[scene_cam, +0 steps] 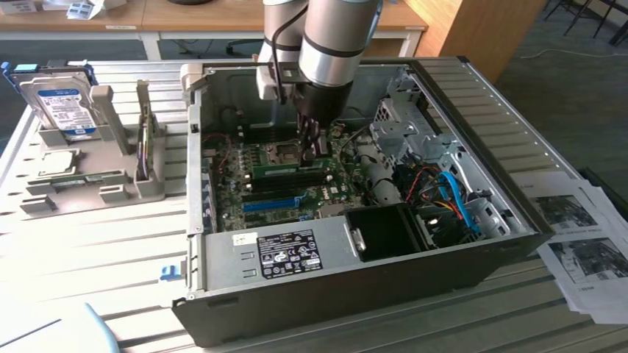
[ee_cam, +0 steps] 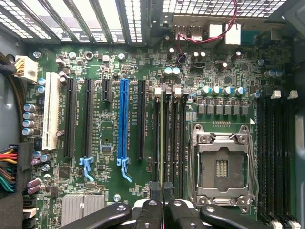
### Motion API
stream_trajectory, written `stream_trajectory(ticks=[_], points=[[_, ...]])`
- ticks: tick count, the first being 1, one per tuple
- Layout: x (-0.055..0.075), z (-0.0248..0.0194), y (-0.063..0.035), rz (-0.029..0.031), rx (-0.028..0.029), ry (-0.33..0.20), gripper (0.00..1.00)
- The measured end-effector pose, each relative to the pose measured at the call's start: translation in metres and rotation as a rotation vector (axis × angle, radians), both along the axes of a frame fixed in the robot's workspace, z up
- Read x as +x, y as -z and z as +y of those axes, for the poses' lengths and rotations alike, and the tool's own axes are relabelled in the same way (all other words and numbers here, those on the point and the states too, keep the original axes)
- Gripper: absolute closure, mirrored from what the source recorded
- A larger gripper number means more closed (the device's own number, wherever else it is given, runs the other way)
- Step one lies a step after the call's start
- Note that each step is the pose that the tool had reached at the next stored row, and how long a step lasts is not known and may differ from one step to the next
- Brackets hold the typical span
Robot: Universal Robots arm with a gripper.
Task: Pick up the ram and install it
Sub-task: 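Insert the ram into the slot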
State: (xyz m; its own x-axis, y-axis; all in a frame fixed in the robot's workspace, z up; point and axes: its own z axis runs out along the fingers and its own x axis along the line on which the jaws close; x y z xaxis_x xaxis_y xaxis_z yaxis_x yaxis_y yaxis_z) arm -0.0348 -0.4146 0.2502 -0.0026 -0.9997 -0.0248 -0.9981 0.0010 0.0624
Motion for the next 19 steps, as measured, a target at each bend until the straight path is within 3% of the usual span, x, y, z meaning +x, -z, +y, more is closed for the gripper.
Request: stream_trajectory(ticks=[19], points=[[-0.0003,0.0,0.008,-0.0048,0.0,0.0,0.89]])
